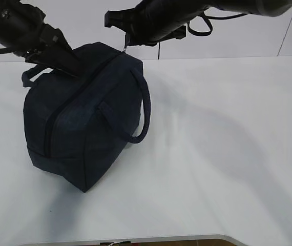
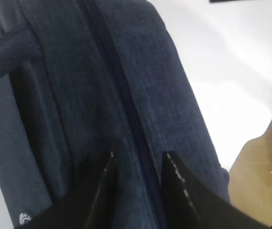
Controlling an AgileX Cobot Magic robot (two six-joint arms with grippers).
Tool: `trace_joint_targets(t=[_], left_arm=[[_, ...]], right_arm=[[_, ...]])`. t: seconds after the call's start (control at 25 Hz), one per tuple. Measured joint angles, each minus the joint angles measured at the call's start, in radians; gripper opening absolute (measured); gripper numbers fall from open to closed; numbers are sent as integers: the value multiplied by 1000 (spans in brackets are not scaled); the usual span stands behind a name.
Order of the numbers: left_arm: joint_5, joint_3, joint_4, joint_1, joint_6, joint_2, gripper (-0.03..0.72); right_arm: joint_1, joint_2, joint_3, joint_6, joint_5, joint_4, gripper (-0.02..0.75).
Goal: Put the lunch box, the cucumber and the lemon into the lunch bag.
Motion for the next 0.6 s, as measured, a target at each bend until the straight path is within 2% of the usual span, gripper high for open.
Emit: trace_joint_targets(t=[0.12,0.36,0.6], left_arm=[[19,-19,14,0,-11,0,235],[55,-106,105,0,-111,-12,337],[61,-110,119,3,-127,13,356]], right_arm=[[0,0,0,0,0,0,5],[0,0,0,0,0,0,5],[0,0,0,0,0,2,5]])
